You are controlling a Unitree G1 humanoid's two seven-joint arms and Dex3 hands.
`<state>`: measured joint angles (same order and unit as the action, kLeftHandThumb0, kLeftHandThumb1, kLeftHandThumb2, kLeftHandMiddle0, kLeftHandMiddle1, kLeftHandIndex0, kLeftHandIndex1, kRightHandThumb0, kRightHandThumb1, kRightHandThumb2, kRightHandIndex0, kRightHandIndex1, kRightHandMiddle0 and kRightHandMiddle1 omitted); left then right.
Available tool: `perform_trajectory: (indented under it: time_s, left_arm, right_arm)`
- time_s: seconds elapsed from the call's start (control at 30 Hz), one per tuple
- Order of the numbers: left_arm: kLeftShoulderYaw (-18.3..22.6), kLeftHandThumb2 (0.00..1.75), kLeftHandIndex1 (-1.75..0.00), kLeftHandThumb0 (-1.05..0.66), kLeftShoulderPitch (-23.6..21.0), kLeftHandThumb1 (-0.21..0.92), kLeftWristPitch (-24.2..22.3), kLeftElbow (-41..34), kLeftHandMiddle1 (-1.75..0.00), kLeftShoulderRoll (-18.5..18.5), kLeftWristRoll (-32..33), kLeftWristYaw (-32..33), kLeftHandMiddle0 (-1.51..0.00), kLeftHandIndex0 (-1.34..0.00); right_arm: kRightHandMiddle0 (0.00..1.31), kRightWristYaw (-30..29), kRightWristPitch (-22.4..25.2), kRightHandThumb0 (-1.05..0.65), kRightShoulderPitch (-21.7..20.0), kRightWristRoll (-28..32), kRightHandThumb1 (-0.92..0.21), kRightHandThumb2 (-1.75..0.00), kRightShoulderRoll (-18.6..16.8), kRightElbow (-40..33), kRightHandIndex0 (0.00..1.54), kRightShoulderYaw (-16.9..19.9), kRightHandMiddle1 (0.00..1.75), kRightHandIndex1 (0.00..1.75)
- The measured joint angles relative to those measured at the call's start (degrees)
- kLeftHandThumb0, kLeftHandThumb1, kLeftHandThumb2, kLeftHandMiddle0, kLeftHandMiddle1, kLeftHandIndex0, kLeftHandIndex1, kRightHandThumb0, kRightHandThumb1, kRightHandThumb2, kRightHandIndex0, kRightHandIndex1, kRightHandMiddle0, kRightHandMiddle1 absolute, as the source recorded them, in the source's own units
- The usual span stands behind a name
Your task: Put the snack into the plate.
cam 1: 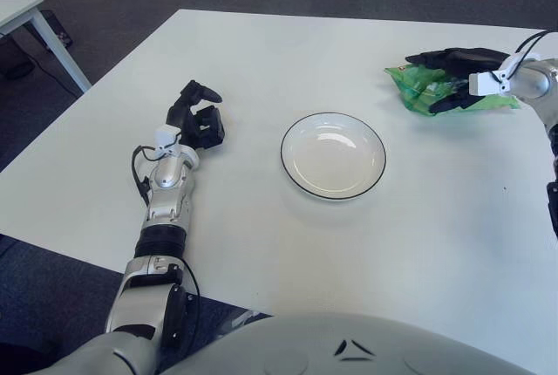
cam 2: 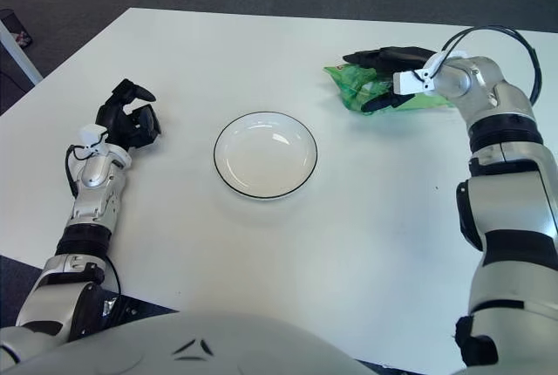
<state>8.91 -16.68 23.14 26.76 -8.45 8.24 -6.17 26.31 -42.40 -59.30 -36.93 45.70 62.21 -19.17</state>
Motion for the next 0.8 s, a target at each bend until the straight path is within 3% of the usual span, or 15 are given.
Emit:
perform_trajectory:
  time_s: [0.2, 0.33, 0.53, 0.8]
  left_arm:
    - [-0.1, 1.15, -1.75, -0.44, 0.0, 0.45, 0.0, -0.8, -1.75, 0.2, -0.3, 0.4, -1.07, -0.51]
    - [-0.2, 1.14, -1.75, -0.44, 0.0, 0.45, 0.0, -1.4, -1.75, 0.4, -0.3, 0.5, -1.08, -0.50]
    - [-0.2, 1.14, -1.75, -0.44, 0.1, 0.45, 0.0, -2.2, -1.75, 0.5, -0.5, 0.6, -1.08, -0.50]
    - [-0.4, 1.15, -1.75, -0.44, 0.8, 0.45, -0.1, -4.5, -1.75, 0.8, -1.9, 2.1, -1.07, -0.51]
  right_arm:
    - [0.00, 0.3, 1.8, -0.98, -3.1, -0.6, -0.85, -0.34, -0.4, 3.4, 0.00, -1.9, 0.00, 0.00]
    - [0.00, 0.8, 4.5, -0.95, -5.4, -0.7, -0.74, -0.55, -0.8, 5.7, 0.00, -2.9, 0.00, 0.00]
    - [0.00, 0.6, 9.0, -1.02, -7.4, -1.0, -0.88, -0.40, -1.9, 9.0, 0.00, -4.4, 0.00, 0.00]
    - [0.00, 3.3, 12.6, -1.05, -7.5, -0.8, -0.92, -0.54, -2.9, 11.3, 0.00, -5.4, 0.00, 0.00]
